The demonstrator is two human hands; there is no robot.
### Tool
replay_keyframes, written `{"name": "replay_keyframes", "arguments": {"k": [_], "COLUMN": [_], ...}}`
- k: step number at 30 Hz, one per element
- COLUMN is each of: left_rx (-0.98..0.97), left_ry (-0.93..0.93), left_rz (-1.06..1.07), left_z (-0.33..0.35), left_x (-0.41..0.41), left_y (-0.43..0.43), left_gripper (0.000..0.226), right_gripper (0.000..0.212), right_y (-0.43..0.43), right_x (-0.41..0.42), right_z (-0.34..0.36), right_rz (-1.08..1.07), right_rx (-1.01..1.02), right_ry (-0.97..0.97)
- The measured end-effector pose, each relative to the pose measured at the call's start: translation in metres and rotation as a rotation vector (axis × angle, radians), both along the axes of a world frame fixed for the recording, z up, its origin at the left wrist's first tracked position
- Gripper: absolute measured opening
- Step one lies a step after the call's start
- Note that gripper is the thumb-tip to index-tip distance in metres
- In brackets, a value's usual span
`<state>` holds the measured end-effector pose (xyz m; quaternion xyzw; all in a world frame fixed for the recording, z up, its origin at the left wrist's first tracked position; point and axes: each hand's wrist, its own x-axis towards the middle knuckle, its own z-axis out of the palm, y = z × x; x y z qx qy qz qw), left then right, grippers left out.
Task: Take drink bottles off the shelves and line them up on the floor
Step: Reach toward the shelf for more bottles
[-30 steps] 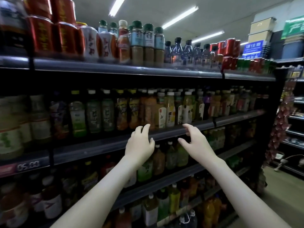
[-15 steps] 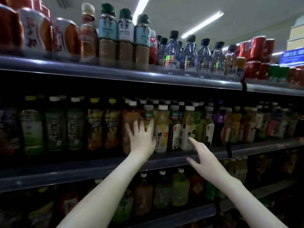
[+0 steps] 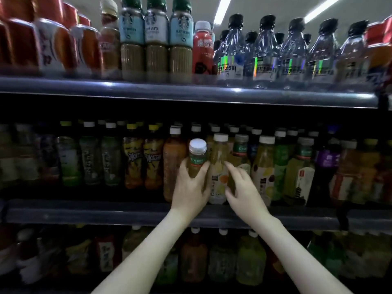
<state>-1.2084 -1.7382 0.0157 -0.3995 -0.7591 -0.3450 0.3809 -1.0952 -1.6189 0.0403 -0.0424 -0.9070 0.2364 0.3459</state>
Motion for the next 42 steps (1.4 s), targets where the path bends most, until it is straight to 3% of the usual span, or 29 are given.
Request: {"name": "replay_keyframes", "arguments": {"k": [5, 11, 15, 21, 27, 31, 36, 42], "left_rx": [0.074, 0.185, 0.232, 0.264, 0.252, 0.258, 0.240, 0.301], "left_ry": [-0.142, -0.003, 0.070, 0.047, 0.042, 0.036, 0.006, -0.217], "left_rz": [-0.030, -0.048, 0.020, 0.059, 0.053, 0.050, 0.043, 0.075], "left_z": [-0.009, -0.015, -0.001, 0.006, 0.002, 0.001, 0.002, -0.018], "left_x": [0.007, 0.021, 0.026, 0.031, 0.037, 0.045, 0.062, 0.096], "left_y": [-0.006, -0.023, -0.030, -0.038, -0.044, -0.042, -0.044, -0.074], "left_gripper": [0.071, 0.074, 0.067, 0.074, 0.078, 0.077, 0.077, 0.076], "right_gripper": [0.070, 0.075, 0.069, 0.052, 0.048, 0.058, 0.055, 0.052], "right_y": [-0.002, 0.016, 0.031, 0.041, 0.031, 0.027, 0.024, -0.003], "right_x": [-0.022, -0.033, -0.053, -0.067, -0.043, -0.024, -0.003, 0.031], "right_z": [-0.016, -0.010, 0.010, 0.028, 0.021, 0.004, -0.004, -0.013], "right_rz": [0.001, -0.248, -0.236, -0.246, -0.248, -0.183, -0.057, -0.009], "right_rx": [0.015, 0.088, 0.045, -0.070, 0.096, 0.208, 0.233, 0.435], "right_ry": [0.032, 0.183, 0.068, -0.015, 0.186, 0.206, 0.345, 0.682]}}
